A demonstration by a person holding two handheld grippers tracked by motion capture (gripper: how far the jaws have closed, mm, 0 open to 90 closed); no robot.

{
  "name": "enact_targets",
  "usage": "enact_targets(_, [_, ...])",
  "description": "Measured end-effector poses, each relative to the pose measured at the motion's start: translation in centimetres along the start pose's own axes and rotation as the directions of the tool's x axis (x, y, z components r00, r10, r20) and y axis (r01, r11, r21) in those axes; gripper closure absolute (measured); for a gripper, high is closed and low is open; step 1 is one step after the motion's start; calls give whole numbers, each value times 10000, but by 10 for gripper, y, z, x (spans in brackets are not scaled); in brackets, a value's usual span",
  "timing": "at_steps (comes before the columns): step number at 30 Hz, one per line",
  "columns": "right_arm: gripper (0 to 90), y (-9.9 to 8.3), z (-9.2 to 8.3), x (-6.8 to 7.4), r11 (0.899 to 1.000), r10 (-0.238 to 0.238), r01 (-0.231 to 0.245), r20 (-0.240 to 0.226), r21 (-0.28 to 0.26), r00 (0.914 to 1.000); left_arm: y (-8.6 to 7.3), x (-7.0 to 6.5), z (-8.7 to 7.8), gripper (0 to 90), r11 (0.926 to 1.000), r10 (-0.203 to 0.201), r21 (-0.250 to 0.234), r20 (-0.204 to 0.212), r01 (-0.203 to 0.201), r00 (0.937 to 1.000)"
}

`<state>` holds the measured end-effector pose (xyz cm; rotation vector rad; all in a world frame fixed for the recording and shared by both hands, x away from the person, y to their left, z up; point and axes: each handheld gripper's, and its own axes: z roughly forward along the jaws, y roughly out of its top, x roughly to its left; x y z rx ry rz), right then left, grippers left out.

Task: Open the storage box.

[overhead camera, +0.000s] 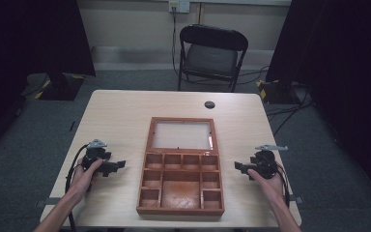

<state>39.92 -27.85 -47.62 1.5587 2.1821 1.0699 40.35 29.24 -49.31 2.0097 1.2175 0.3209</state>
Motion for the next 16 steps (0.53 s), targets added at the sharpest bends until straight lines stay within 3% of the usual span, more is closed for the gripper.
enact_targets(3, [168, -12, -5, 0, 9996, -166, 156, 407, 252, 9990, -8, -1, -6, 181, 9985, 541, 101, -382, -538, 9978])
enact_targets(5, [160, -19, -9, 0, 9994, -161, 140, 644, 319, 9978, -12, -1, -8, 178, 9977, 681, -27, -613, -684, 9958])
enact_targets(7, [146, -26, -10, 1, 9983, -333, 287, 951, 501, 9949, -18, -3, -6, 169, 9915, 1261, -180, -1094, -1288, 9860])
enact_targets(9, [146, -32, -11, 2, 9973, -689, 649, 1282, 352, 9894, -19, -1, -6, 145, 9914, 1259, -212, -1107, -1290, 9858])
enact_targets(11, [140, -34, -11, 2, 9974, -703, 679, 1366, 223, 9881, -19, -1, -6, 142, 9923, 1182, -232, -1117, -1215, 9867])
enact_targets(13, [99, -38, -7, 3, 9930, -1160, 1178, 1821, 9, 9764, -19, -2, -6, 139, 9928, 1143, -216, -1226, -1178, 9858])
enact_targets(14, [72, -41, -5, 3, 9925, -1118, 1190, 1846, -284, 9764, -19, -2, -7, 138, 9932, 1108, -205, -1278, -1144, 9856])
enact_targets(16, [70, -41, -5, 4, 9931, -1057, 1133, 1923, -287, 9756, -19, -3, -7, 137, 9935, 1084, -211, -1287, -1120, 9857])
